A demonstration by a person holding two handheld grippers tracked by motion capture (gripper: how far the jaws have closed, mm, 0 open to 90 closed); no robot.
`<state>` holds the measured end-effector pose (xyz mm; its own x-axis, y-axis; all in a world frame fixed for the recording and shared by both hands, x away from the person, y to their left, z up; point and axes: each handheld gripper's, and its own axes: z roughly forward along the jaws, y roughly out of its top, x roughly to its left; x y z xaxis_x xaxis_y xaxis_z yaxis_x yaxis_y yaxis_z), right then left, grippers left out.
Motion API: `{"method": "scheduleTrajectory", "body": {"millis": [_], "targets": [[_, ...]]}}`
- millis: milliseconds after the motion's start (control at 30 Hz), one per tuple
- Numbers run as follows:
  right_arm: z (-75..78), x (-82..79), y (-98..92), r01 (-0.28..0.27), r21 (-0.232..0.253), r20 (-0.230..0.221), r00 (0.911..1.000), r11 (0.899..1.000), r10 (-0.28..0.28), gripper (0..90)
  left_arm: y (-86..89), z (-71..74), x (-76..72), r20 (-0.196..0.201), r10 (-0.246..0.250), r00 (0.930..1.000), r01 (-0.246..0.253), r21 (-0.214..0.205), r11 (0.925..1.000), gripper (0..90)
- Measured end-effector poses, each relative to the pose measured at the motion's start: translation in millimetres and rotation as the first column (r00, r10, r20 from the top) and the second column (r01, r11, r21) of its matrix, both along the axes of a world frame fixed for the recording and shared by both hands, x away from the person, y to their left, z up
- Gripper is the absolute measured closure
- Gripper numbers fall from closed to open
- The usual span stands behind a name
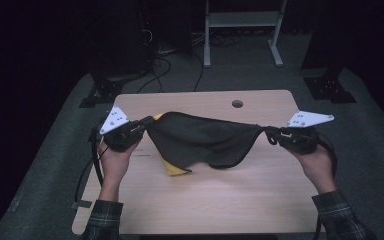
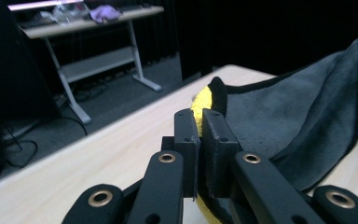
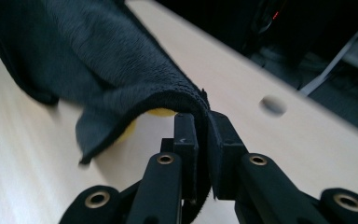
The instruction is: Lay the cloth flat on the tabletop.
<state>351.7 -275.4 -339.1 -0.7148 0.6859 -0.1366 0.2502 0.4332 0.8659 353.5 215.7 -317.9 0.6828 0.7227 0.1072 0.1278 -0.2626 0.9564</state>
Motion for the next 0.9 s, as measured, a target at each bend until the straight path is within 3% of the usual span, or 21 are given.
{"method": "scheduleTrajectory", "body": {"millis": [33, 67, 133, 167, 200, 300, 333, 367, 400, 567, 700, 733, 800, 867, 900], "targets": [[0.0, 0.0, 0.0, 0.000, 0.000, 0.000, 1.0000, 1.000, 0.000, 82.1, 0.7, 4.0, 0.0, 0.008, 0.004, 1.0000, -0.004, -0.004, 1.0000, 84.7], [18.8, -3.4, -3.4, 0.006, 0.017, 0.050, 0.9987, 1.000, -0.007, 82.1, 2.2, 12.4, -1.0, 0.031, 0.010, 0.9995, -0.010, -0.007, 0.9999, 84.7], [33.0, -7.7, -5.3, 0.005, 0.022, 0.085, 0.9964, 1.000, -0.007, 82.1, 4.2, 20.5, -3.1, 0.056, 0.012, 0.9983, -0.012, -0.015, 0.9998, 84.7], [33.0, -7.7, -5.3, 0.005, 0.022, 0.085, 0.9964, 1.000, -0.007, 82.1, 4.2, 20.5, -3.1, 0.056, 0.012, 0.9983, -0.012, -0.015, 0.9998, 84.7], [50.0, -14.3, -6.9, 0.009, 0.015, 0.132, 0.9912, 1.000, -0.011, 82.1, 6.5, 27.8, -6.4, 0.074, 0.013, 0.9972, -0.011, -0.027, 0.9996, 84.7], [61.5, -19.4, -8.0, 0.005, 0.015, 0.158, 0.9875, 1.000, -0.007, 82.1, 8.3, 34.0, -11.2, 0.090, 0.005, 0.9959, -0.002, -0.032, 0.9995, 84.7], [73.3, -26.1, -8.9, 0.000, 0.015, 0.188, 0.9821, 1.000, -0.003, 82.1, 8.3, 37.0, -16.6, 0.101, 0.004, 0.9948, 0.000, -0.040, 0.9992, 84.7], [73.3, -26.1, -8.9, 0.000, 0.015, 0.188, 0.9821, 1.000, -0.003, 82.1, 8.3, 37.0, -16.6, 0.101, 0.004, 0.9948, 0.000, -0.040, 0.9992, 84.7], [80.7, -32.9, -9.9, -0.007, 0.021, 0.215, 0.9765, 1.000, 0.002, 82.1, 8.7, 38.6, -20.5, 0.109, -0.001, 0.9940, 0.005, -0.042, 0.9991, 84.7], [87.4, -46.7, -10.6, -0.024, 0.031, 0.248, 0.9686, 0.999, 0.016, 82.0, 12.2, 42.1, -35.9, 0.124, -0.015, 0.9921, 0.024, -0.073, 0.9970, 84.6], [87.6, -65.0, -12.5, -0.050, 0.035, 0.264, 0.9638, 0.998, 0.039, 82.0, 17.0, 44.6, -56.2, 0.118, -0.035, 0.9924, 0.045, -0.080, 0.9958, 84.6], [86.5, -75.6, -12.8, -0.058, 0.027, 0.266, 0.9627, 0.998, 0.049, 82.0, 18.8, 45.9, -67.7, 0.110, -0.050, 0.9927, 0.059, -0.081, 0.9950, 84.6], [86.1, -79.5, -13.1, -0.064, 0.022, 0.266, 0.9624, 0.998, 0.056, 82.0, 19.7, 46.9, -75.1, 0.104, -0.058, 0.9929, 0.066, -0.073, 0.9951, 84.6], [83.1, -98.7, -14.2, -0.083, 0.011, 0.263, 0.9617, 0.997, 0.077, 82.0, 21.2, 48.1, -93.3, 0.094, -0.070, 0.9931, 0.076, -0.070, 0.9946, 84.6], [83.1, -98.7, -14.2, -0.083, 0.011, 0.263, 0.9617, 0.997, 0.077, 82.0, 21.2, 48.1, -93.3, 0.094, -0.070, 0.9931, 0.076, -0.070, 0.9946, 84.6]]}}
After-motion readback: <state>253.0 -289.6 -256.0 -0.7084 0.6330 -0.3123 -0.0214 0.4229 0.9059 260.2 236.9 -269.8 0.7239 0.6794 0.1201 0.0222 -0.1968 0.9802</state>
